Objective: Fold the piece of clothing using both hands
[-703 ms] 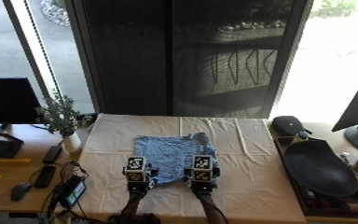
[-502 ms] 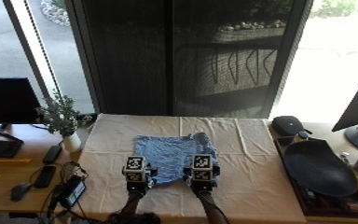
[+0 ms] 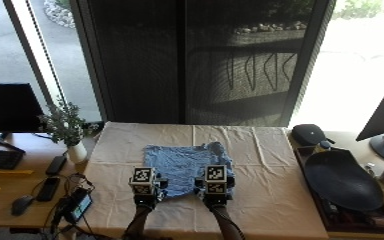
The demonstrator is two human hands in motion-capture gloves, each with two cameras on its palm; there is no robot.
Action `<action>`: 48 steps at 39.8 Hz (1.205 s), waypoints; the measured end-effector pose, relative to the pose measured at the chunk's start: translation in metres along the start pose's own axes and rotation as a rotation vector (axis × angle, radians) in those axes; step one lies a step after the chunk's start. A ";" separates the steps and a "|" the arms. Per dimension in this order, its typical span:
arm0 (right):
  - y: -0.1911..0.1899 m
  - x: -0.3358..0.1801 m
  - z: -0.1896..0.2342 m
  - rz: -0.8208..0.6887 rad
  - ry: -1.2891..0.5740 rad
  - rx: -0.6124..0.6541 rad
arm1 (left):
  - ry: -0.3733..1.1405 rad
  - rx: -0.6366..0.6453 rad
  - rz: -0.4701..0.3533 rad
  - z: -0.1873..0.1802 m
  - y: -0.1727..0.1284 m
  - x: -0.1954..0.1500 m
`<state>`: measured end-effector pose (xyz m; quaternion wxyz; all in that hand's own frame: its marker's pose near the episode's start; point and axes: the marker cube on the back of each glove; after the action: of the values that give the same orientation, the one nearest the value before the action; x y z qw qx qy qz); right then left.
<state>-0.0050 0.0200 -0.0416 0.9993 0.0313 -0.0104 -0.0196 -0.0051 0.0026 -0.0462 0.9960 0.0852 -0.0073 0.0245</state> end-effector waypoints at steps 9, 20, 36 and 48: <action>0.001 0.005 0.002 -0.006 0.002 -0.012 | 0.058 -0.108 0.004 0.005 0.020 0.007; -0.017 0.030 0.041 0.029 0.020 -0.034 | 0.063 -0.092 -0.003 0.042 0.009 0.010; -0.052 0.054 0.124 0.076 0.033 -0.185 | -0.002 -0.308 -0.031 0.107 -0.008 0.012; -0.023 0.035 0.117 -0.102 -0.190 -0.389 | -0.018 -0.271 0.015 0.113 -0.015 0.009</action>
<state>0.0265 -0.0118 0.0748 0.9787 -0.1637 -0.0991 -0.0746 0.0030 -0.0312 0.0633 0.9981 -0.0500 -0.0200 0.0302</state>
